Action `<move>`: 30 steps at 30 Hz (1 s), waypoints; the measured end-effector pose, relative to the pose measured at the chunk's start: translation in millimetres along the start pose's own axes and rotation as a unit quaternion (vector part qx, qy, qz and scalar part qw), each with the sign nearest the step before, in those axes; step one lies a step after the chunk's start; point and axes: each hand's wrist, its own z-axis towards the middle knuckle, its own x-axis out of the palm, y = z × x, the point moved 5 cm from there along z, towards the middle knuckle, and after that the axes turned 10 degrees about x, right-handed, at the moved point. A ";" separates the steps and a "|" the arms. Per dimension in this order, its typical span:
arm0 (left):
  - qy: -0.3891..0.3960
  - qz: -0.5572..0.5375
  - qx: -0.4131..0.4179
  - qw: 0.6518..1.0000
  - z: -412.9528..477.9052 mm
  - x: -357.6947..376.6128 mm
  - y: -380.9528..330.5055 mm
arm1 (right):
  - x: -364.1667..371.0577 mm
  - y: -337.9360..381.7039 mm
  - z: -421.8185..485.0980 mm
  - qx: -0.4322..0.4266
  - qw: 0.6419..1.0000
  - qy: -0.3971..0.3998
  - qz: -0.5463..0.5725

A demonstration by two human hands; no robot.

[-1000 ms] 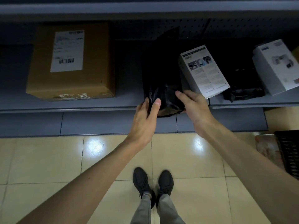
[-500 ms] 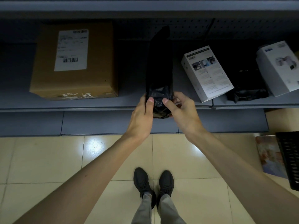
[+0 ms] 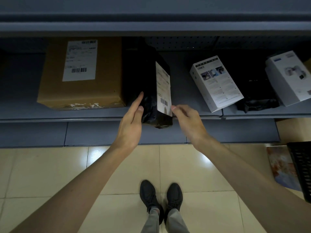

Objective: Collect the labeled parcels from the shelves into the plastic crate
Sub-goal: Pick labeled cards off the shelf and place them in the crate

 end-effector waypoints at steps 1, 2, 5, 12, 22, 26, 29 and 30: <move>-0.007 0.002 -0.001 1.000 -0.2 -1.7 -1.0 | 0.9 -1.4 4.3 0.009 1.000 0.003 -0.005; -0.015 0.007 -0.002 1.000 -0.7 -3.1 -2.2 | 2.4 -2.4 8.8 0.018 1.000 0.006 -0.010; -0.035 0.027 -0.005 0.999 -1.7 -6.7 -1.8 | 9.1 -0.6 17.8 0.037 0.999 0.026 -0.015; -0.058 0.073 -0.035 0.995 3.4 0.2 6.0 | 4.6 4.1 25.0 0.026 1.000 0.011 -0.008; 0.001 0.092 -0.046 0.995 21.4 36.7 25.2 | -27.3 -19.2 28.3 -0.004 0.998 -0.025 -0.054; -0.002 0.077 -0.049 0.996 19.4 35.3 27.9 | -26.9 -21.3 30.4 -0.022 0.999 -0.013 -0.036; -0.003 0.038 -0.034 0.999 12.5 37.4 27.0 | -27.9 -25.9 28.0 -0.035 0.999 -0.009 -0.029; -0.008 0.031 -0.029 0.999 9.9 37.9 27.0 | -27.9 -28.6 27.6 -0.038 0.999 -0.007 -0.030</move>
